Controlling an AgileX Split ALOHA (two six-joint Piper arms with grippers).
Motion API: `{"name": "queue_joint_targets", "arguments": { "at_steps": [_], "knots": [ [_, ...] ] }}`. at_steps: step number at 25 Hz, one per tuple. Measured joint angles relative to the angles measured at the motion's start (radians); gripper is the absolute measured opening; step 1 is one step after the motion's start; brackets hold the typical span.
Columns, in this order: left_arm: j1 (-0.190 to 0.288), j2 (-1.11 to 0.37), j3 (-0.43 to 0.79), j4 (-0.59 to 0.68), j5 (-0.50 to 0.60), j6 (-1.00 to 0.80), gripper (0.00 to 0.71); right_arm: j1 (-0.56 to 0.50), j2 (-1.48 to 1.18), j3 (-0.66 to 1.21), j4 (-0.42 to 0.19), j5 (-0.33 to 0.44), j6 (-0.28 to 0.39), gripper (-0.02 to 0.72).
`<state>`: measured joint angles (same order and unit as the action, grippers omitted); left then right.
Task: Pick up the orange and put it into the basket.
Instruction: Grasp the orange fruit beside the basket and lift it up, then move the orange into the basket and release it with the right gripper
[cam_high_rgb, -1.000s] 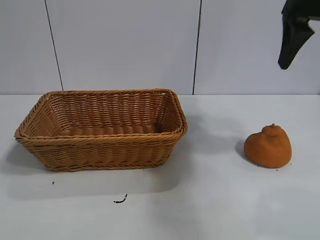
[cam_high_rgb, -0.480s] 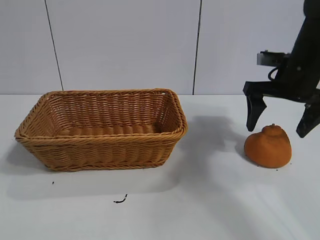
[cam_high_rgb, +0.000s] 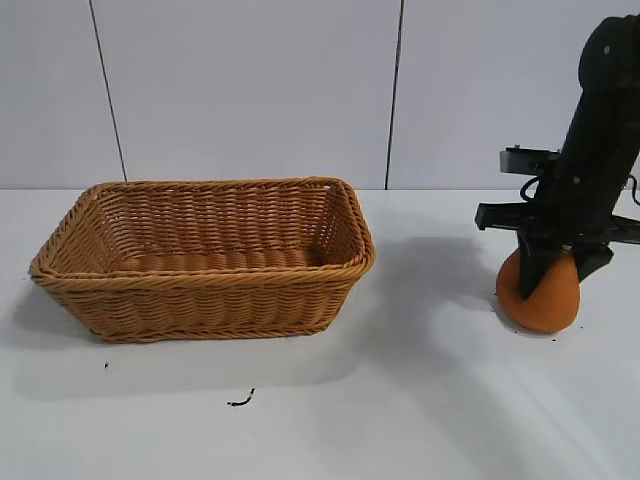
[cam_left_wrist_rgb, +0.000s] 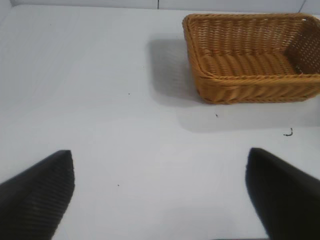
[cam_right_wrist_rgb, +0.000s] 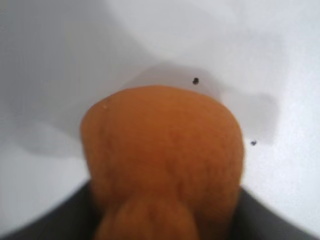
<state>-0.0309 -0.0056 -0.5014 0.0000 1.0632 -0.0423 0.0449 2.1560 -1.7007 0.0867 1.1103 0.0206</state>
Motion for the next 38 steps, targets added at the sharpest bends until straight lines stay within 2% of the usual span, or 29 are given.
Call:
{"name": "queue_joint_targets", "arguments": {
  "at_steps": [4,10,16,20,25,32,38],
  "knots": [
    [0.0,0.0,0.0,0.0,0.0,0.0,0.666,0.0,0.0,-0.183,0.0,0.09,0.0,0.055],
    [0.0,0.0,0.0,0.0,0.0,0.0,0.666,0.0,-0.016,-0.359,0.001,0.101,0.008,0.055],
    [0.0,0.0,0.0,0.0,0.0,0.0,0.666,0.014,-0.034,-0.377,0.042,0.109,0.015,0.055],
    [0.0,0.0,0.0,0.0,0.0,0.0,0.666,0.067,-0.035,-0.377,0.045,0.109,0.018,0.055],
    [0.0,0.0,0.0,0.0,0.0,0.0,0.666,0.267,-0.035,-0.377,0.045,0.108,0.018,0.055],
    [0.0,0.0,0.0,0.0,0.0,0.0,0.666,0.494,0.007,-0.378,0.013,0.007,0.022,0.055],
    [0.0,0.0,0.0,0.0,0.0,0.0,0.666,0.585,0.115,-0.378,-0.009,-0.143,0.047,0.055]
  ]
}}
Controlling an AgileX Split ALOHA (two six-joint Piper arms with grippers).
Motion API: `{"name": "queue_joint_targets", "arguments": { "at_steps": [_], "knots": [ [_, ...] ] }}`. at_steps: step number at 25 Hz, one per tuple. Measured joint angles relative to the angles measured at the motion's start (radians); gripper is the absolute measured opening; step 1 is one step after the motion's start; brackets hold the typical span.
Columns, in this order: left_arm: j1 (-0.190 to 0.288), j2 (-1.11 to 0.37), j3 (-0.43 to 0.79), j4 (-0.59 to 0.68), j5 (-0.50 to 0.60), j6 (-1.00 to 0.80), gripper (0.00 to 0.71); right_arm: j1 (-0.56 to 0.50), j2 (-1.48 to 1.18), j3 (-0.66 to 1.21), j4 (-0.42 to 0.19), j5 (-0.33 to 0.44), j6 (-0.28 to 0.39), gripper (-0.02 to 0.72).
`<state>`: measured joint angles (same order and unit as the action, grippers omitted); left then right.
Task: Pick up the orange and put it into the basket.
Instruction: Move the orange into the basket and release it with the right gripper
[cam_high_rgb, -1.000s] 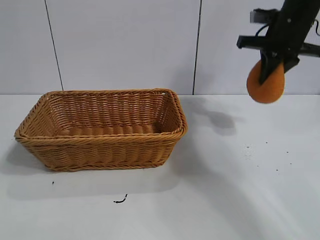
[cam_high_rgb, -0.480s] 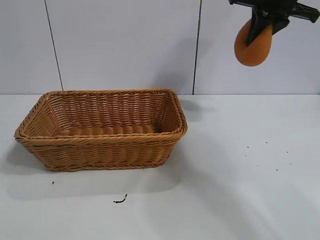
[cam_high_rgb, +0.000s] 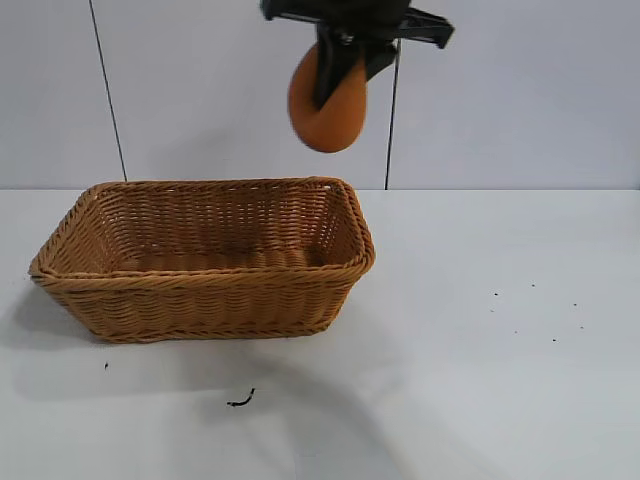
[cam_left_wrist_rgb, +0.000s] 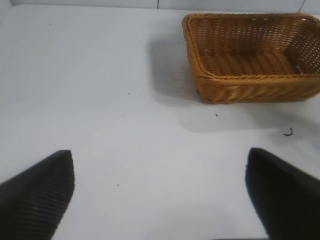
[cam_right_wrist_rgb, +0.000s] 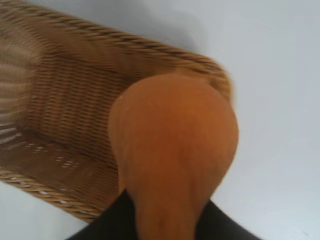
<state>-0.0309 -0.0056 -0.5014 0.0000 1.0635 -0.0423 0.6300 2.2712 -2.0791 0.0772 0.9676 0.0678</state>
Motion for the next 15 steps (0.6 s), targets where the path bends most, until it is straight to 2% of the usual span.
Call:
{"name": "queue_joint_targets", "arguments": {
  "at_steps": [3,8,10,12,15],
  "knots": [
    [0.0,0.0,0.0,0.0,0.0,0.0,0.666,0.008,0.065,0.0,-0.002,-0.056,0.001,0.055],
    [0.0,0.0,0.0,0.0,0.0,0.0,0.666,0.008,0.13,0.0,-0.002,-0.067,0.005,0.055],
    [0.0,0.0,0.0,0.0,0.0,0.0,0.666,0.008,0.137,0.0,-0.002,-0.07,0.006,0.081],
    [0.0,0.0,0.0,0.0,0.0,0.0,0.666,0.008,0.137,0.0,-0.002,-0.074,0.006,0.216],
    [0.0,0.0,0.0,0.0,0.0,0.0,0.666,0.008,0.132,0.0,-0.002,-0.065,0.006,0.541]
  ]
}}
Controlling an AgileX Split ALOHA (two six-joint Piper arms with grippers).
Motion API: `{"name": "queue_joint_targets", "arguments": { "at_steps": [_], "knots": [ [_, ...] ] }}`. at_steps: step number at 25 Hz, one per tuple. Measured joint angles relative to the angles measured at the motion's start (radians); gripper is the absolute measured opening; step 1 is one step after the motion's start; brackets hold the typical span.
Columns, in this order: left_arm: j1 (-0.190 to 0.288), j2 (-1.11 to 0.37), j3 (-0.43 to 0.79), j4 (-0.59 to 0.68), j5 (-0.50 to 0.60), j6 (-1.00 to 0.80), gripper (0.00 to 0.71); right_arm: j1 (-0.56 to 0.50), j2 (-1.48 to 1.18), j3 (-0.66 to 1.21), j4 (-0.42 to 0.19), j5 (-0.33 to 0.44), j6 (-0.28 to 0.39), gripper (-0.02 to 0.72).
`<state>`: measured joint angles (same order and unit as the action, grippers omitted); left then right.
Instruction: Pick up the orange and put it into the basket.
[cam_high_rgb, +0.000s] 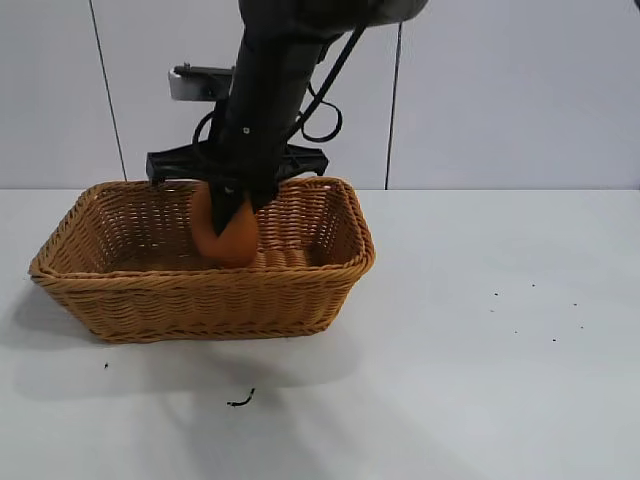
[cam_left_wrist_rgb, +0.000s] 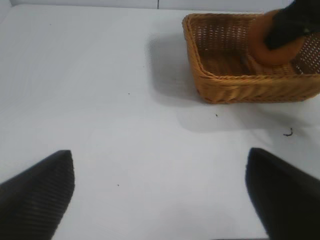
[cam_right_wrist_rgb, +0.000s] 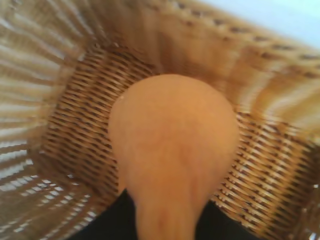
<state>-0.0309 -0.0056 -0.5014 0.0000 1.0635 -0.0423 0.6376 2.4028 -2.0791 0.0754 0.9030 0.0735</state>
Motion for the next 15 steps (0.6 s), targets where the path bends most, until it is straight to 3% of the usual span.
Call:
{"name": "queue_joint_targets", "arguments": {
  "at_steps": [2,4,9,15],
  "knots": [
    [0.0,0.0,0.0,0.0,0.0,0.0,0.666,0.0,-0.011,0.0,0.0,0.02,0.0,0.636],
    [0.0,0.0,0.0,0.0,0.0,0.0,0.666,0.0,-0.03,-0.004,-0.018,0.05,0.0,0.672],
    [0.0,0.0,0.0,0.0,0.0,0.0,0.666,-0.018,-0.09,-0.081,-0.082,0.148,0.012,0.692],
    [0.0,0.0,0.0,0.0,0.0,0.0,0.666,-0.146,-0.109,-0.14,-0.119,0.249,0.021,0.694]
  ]
}}
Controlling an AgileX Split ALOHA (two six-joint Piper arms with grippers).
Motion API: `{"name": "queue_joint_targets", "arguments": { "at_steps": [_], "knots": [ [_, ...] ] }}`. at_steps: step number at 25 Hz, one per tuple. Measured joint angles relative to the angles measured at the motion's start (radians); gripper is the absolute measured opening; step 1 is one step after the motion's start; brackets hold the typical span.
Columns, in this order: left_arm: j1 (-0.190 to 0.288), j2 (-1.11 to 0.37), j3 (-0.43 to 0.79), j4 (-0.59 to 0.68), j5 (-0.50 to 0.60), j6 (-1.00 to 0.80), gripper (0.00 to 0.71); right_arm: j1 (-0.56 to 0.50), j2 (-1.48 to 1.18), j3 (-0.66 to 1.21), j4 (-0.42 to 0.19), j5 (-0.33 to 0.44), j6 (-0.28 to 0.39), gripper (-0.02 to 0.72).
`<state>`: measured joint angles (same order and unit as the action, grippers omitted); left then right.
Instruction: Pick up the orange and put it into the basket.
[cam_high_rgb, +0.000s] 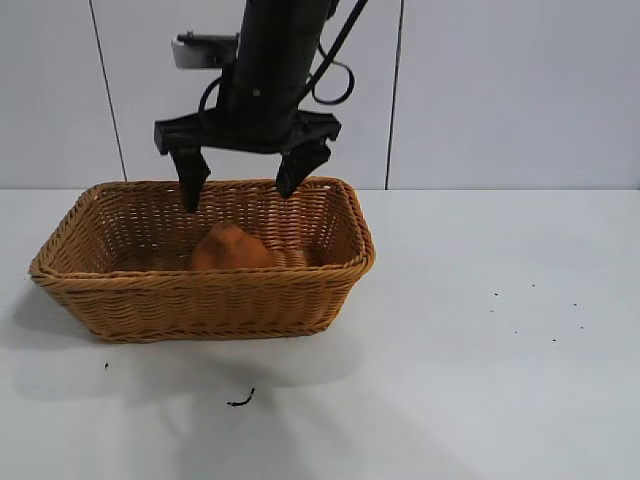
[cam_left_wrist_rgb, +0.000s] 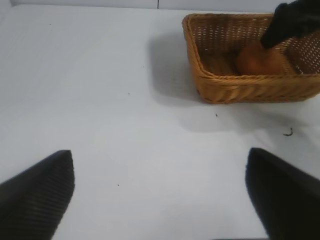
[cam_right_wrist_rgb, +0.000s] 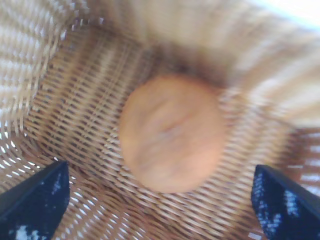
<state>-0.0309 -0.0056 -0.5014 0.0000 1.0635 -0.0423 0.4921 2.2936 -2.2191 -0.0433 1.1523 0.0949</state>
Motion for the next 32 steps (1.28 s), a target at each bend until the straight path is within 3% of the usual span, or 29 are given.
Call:
{"name": "queue_joint_targets", "arguments": {
  "at_steps": [4,10,19,26,32],
  "knots": [
    [0.0,0.0,0.0,0.0,0.0,0.0,0.666,-0.127,0.0,0.0,-0.033,0.05,0.0,0.694],
    [0.0,0.0,0.0,0.0,0.0,0.0,0.666,-0.327,0.0,0.0,-0.046,0.063,0.0,0.694],
    [0.0,0.0,0.0,0.0,0.0,0.0,0.666,-0.436,-0.005,0.032,-0.02,0.065,-0.026,0.694],
    [0.0,0.0,0.0,0.0,0.0,0.0,0.666,-0.439,-0.174,0.31,-0.015,0.063,-0.026,0.691],
    [0.0,0.0,0.0,0.0,0.0,0.0,0.666,-0.439,-0.48,0.69,-0.004,0.063,-0.059,0.683]
  ]
}}
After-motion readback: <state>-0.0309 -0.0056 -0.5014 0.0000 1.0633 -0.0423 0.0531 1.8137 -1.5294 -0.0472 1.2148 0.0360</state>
